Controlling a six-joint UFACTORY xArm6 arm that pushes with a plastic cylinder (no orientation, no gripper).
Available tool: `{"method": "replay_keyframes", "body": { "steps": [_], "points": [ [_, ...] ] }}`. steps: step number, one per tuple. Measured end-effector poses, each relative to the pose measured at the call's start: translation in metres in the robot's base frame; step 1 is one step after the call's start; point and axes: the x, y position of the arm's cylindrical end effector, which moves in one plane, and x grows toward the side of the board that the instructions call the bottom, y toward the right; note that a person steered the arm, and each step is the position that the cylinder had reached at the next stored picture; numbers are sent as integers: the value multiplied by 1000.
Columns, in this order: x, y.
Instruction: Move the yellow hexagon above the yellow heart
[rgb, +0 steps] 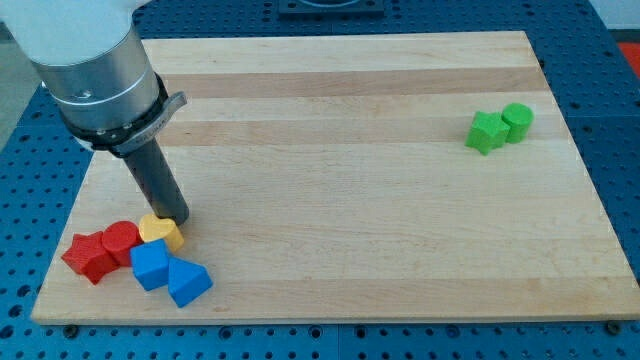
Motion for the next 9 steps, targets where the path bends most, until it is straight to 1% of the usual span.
{"method": "replay_keyframes", "body": {
  "steps": [1, 2, 3, 4, 5, 6, 8, 9],
  "points": [
    [-8, -1],
    [-45, -12],
    [-100, -21],
    [-166, -50],
    [-187, -123],
    [-181, -126],
    [-100, -74],
    [-115, -92]
  ]
}}
